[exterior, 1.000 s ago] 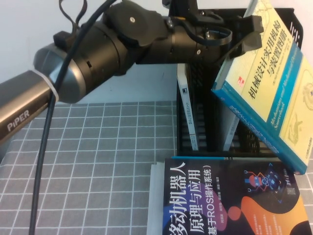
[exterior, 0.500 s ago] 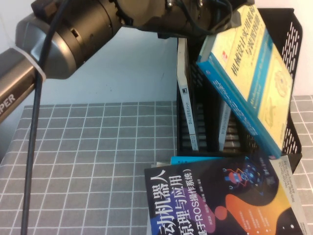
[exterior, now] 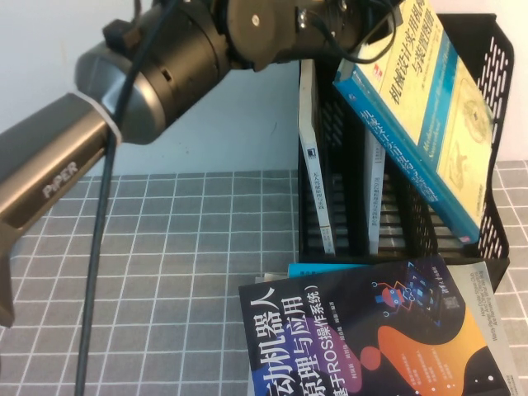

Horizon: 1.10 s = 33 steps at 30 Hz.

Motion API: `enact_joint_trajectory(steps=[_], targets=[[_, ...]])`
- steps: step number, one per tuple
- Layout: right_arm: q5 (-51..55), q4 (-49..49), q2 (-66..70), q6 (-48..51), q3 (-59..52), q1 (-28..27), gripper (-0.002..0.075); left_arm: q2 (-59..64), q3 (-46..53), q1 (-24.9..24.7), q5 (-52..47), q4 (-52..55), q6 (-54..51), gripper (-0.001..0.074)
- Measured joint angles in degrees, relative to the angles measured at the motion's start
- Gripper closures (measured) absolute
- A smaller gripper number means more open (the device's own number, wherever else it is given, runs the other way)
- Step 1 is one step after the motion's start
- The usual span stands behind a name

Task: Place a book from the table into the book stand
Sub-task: Place the book on the book shelf

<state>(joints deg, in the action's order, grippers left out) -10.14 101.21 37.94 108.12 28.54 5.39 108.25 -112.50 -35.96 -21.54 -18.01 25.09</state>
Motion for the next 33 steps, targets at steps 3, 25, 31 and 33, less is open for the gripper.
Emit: enact_joint_trajectory(steps=[3, 25, 31, 33], targets=[[0.3, 0.0, 0.0, -0.1, 0.0, 0.0, 0.0729, 1.0, 0.0, -0.1, 1.5, 0.4, 0.6, 0.0542], [35.0, -5.4, 0.9, -16.5, -4.9, 0.0, 0.0729, 1.0, 0.0, -4.9, 6.4, 10.3, -11.1, 0.0542], [55.4, -37.8, 6.2, -42.2, -4.1, 0.0, 0.0729, 1.0, -1.1, -6.6, 5.0, 14.4, -16.3, 0.0542], [60.8, -50.3, 8.4, -52.5, -2.9, 0.0, 0.0729, 1.0, -2.6, -6.7, 2.5, 15.3, -16.4, 0.0542]])
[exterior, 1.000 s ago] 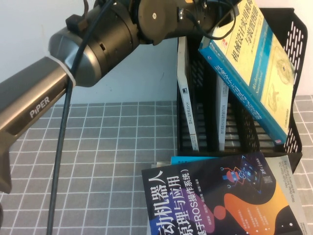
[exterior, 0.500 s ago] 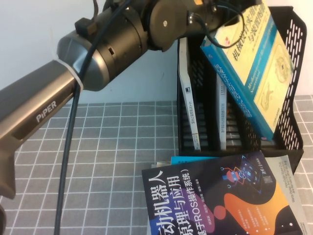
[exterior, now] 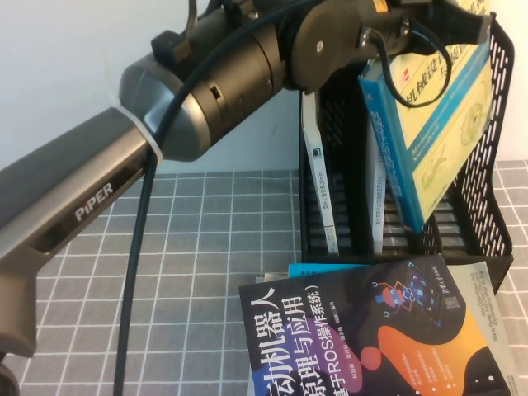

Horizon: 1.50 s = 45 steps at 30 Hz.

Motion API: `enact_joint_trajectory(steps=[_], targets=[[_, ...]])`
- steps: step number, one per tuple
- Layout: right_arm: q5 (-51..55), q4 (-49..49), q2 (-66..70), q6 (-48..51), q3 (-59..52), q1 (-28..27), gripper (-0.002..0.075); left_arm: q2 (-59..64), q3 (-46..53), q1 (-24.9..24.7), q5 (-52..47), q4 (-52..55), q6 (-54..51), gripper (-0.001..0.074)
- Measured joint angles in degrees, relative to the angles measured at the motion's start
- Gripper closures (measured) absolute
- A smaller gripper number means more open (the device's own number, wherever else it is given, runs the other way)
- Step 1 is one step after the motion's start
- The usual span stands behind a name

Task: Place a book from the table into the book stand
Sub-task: Place the book on the book shelf

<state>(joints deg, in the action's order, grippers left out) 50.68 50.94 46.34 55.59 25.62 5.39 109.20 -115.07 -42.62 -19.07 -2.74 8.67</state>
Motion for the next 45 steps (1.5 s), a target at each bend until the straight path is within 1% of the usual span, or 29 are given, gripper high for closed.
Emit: enact_joint_trajectory(steps=[2, 3, 5, 10, 14, 18, 21, 24, 28, 36, 45], targets=[[2.8, -9.6, 1.4, -7.9, 0.9, 0.0, 0.0729, 0.1, -1.0, 0.0, -2.4, 0.9, 1.0, 0.0543], [3.3, -12.9, 1.7, -10.6, 1.2, 0.0, 0.0729, 0.3, -1.4, 0.0, -3.7, 1.6, 1.8, 0.0543], [3.3, -16.0, 1.8, -13.4, 2.0, 0.0, 0.0729, 0.7, -1.7, 0.0, -5.2, 3.4, 4.9, 0.0542], [0.7, -15.6, 1.8, -15.6, 3.0, 0.0, 0.0729, 1.3, -3.4, -0.1, -6.4, 10.2, 17.1, 0.0543], [-0.9, -14.9, 1.8, -16.0, 3.0, 0.0, 0.0729, 1.5, -5.0, -0.5, -6.8, 21.6, 30.7, 0.0542], [-1.7, -14.6, 1.8, -16.1, 3.0, 0.0, 0.0729, 1.5, -6.3, -1.0, -7.1, 34.5, 49.1, 0.0542], [-2.0, -14.5, 1.9, -16.1, 3.0, 0.0, 0.0729, 1.5, -7.0, -1.1, -7.2, 41.3, 58.3, 0.0542], [-2.1, -14.5, 1.9, -15.9, 3.0, 0.0, 0.0729, 1.4, -7.1, -1.1, -7.6, 43.6, 61.2, 0.0542], [-2.8, -14.5, 1.9, -15.6, 3.0, 0.0, 0.0729, 1.7, -7.2, -1.5, -7.7, 44.7, 61.9, 0.0542], [-3.7, -14.2, 1.9, -15.2, 3.0, 0.0, 0.0729, 5.1, -7.6, -6.0, -10.4, 54.2, 64.6, 0.0542], [-4.1, -14.2, 1.9, -15.1, 3.0, 0.0, 0.0729, 9.6, -7.7, -7.4, -10.8, 56.5, 68.6, 0.0542]])
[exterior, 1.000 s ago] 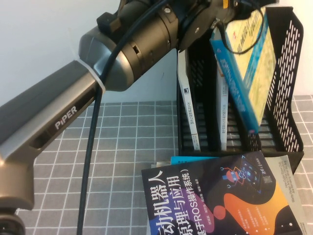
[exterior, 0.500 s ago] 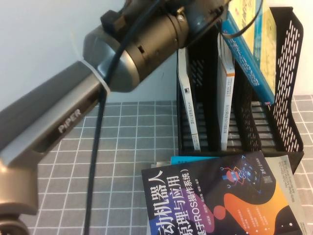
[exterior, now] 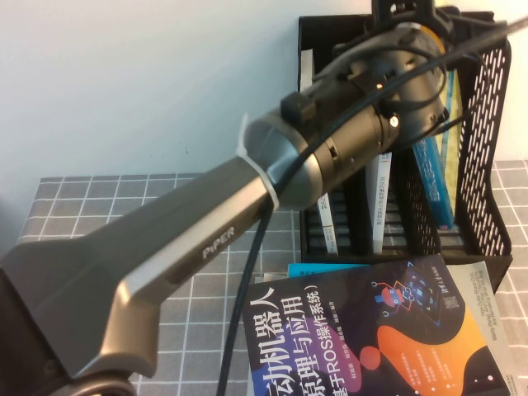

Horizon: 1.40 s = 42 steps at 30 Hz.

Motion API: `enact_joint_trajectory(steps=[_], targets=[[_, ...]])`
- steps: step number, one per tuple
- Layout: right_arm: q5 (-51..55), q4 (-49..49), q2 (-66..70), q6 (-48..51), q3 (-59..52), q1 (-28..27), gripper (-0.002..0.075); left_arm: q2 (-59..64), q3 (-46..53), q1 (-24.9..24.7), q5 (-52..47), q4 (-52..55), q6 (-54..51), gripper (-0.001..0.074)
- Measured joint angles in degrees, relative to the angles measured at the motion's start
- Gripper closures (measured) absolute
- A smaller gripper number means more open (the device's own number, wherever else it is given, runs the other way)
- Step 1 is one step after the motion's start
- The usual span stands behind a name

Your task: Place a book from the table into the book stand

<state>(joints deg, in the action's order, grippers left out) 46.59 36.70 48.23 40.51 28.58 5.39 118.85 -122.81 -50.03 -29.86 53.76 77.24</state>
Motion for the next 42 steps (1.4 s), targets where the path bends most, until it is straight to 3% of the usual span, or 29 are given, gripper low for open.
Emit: enact_joint_trajectory(steps=[11, 19, 23, 26, 31, 35, 42], targets=[[-0.6, 0.1, 0.0, 0.1, 0.0, 0.0, 0.0729, 1.8, 0.1, 0.0, 3.6, 0.6, 0.2, 0.0535], [-0.6, 1.1, 0.0, 0.1, 0.0, 0.0, 0.0729, -0.2, -1.3, 0.2, 8.6, 3.9, -0.8, 0.0286], [-0.8, 1.1, 0.0, 0.6, 0.0, 0.0, 0.0729, -0.4, -1.3, 0.2, 9.8, 4.2, -2.9, 0.0263], [-1.7, 1.2, 0.0, 1.1, 0.0, 0.0, 0.0729, -2.0, -1.3, 0.2, 10.7, 4.4, -5.6, 0.0353], [-3.5, 1.2, 0.0, 3.1, 0.0, 0.0, 0.0729, -10.8, -1.2, 0.2, 8.3, 4.4, -16.7, 0.0654], [-4.6, 1.2, 0.0, 5.6, 0.0, 0.0, 0.0729, -19.1, -1.4, 0.2, -0.1, -1.5, -27.8, 0.0718], [1.3, 1.2, 0.0, 11.4, 0.1, 0.0, 0.0729, -30.7, -1.7, 0.2, -29.9, -25.4, -59.6, 0.0734]])
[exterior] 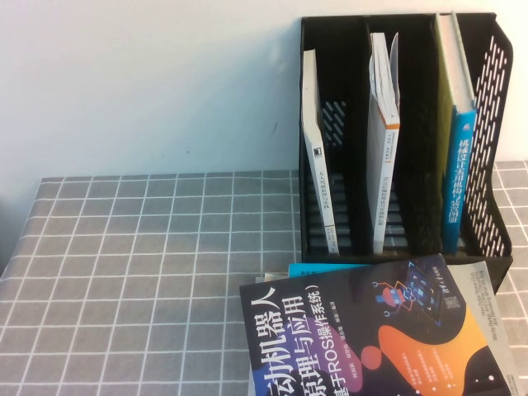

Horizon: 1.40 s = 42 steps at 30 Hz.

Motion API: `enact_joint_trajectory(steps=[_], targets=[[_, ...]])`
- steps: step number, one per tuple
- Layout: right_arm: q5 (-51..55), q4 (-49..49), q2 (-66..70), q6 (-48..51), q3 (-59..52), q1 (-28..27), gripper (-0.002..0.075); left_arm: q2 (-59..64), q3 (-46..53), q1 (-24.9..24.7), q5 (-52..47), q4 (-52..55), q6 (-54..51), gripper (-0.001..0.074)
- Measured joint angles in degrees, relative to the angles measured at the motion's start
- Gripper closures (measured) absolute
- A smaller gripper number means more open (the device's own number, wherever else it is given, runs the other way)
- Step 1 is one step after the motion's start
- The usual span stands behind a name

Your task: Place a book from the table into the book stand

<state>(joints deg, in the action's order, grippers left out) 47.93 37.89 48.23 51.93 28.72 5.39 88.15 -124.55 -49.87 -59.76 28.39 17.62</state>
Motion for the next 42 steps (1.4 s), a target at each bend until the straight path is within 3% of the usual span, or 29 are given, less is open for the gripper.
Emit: enact_joint_trajectory(steps=[3, 6, 11, 15, 22, 26, 29, 35, 42], targets=[[5.7, -1.5, 0.0, -0.1, 1.6, 0.0, 0.0729, -2.2, 0.2, 0.0, -10.2, -6.4, -7.5, 0.0734], [12.5, -8.3, 0.0, -3.2, 4.5, 0.0, 0.0729, -5.4, 3.5, 0.0, -12.4, -9.8, -10.2, 0.0734], [19.0, -29.1, -0.9, -17.9, 10.4, 0.0, 0.0729, -13.4, 13.9, 0.0, -12.2, -9.2, -8.9, 0.0734], [13.5, -38.9, -5.7, -24.9, 12.1, 0.0, 0.0729, -22.6, 28.2, 0.0, -4.3, -4.7, -2.3, 0.0734], [-2.0, -33.1, -21.2, -26.1, 7.4, 0.0, 0.0729, -38.2, 57.3, 0.3, 20.0, 13.0, 13.7, 0.0736], [-7.8, -27.6, -29.7, -26.2, 1.1, 0.0, 0.0729, -42.3, 68.6, 0.3, 31.9, 22.7, 19.6, 0.0736], [-10.0, -25.8, -36.0, -26.2, -4.1, 0.0, 0.0729, -42.9, 73.7, 0.3, 36.5, 28.8, 27.8, 0.0736], [-10.7, -25.4, -43.9, -26.2, -10.3, 0.0, 0.0729, -42.2, 77.6, 0.3, 36.6, 39.7, 41.2, 0.0736], [-11.4, -24.9, -44.9, -26.2, -11.0, 0.0, 0.0729, -40.1, 77.7, 0.3, 37.1, 51.1, 45.2, 0.0736]])
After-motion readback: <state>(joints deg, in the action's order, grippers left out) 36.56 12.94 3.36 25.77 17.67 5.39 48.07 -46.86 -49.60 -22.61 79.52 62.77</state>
